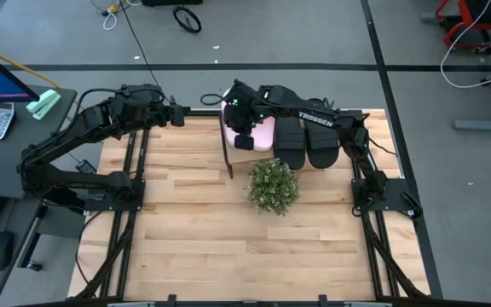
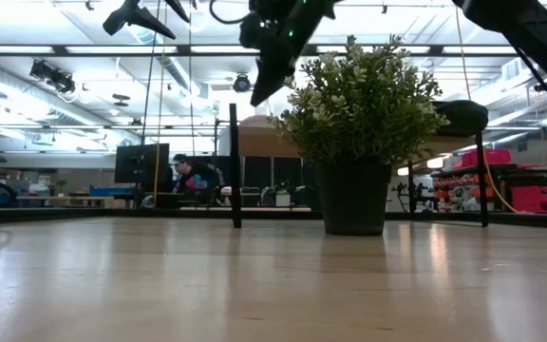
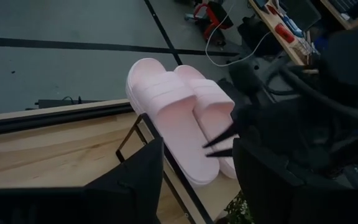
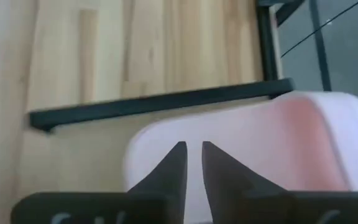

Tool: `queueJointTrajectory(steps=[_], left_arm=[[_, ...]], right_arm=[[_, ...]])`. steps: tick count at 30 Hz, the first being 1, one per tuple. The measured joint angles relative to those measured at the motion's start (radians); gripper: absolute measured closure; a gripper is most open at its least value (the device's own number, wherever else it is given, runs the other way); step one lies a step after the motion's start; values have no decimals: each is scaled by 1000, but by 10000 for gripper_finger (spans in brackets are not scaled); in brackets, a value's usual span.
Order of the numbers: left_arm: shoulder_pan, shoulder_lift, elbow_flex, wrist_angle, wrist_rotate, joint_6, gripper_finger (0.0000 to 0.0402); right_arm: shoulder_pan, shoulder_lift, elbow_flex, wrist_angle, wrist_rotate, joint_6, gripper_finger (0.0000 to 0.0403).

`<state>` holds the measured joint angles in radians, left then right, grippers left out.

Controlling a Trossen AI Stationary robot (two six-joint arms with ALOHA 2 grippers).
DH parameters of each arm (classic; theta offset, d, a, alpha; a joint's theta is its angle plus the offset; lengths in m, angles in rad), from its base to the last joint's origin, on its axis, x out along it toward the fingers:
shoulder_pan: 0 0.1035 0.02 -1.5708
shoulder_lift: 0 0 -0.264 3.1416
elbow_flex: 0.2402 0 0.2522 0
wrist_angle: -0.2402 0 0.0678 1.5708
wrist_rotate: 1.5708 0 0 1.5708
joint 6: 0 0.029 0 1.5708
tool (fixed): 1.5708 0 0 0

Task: Pick and place slides into the shelf
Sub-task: Put the pink slipper on the shelf

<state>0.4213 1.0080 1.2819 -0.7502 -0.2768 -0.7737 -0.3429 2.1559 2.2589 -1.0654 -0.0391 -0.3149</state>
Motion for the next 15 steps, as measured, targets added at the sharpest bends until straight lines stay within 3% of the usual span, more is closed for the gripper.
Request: queueJointTrajectory(steps=[15], left_arm=[[-92, -17, -4, -60, -16, 73, 212]], right_arm=[[57, -12, 23, -171, 70, 4, 328]])
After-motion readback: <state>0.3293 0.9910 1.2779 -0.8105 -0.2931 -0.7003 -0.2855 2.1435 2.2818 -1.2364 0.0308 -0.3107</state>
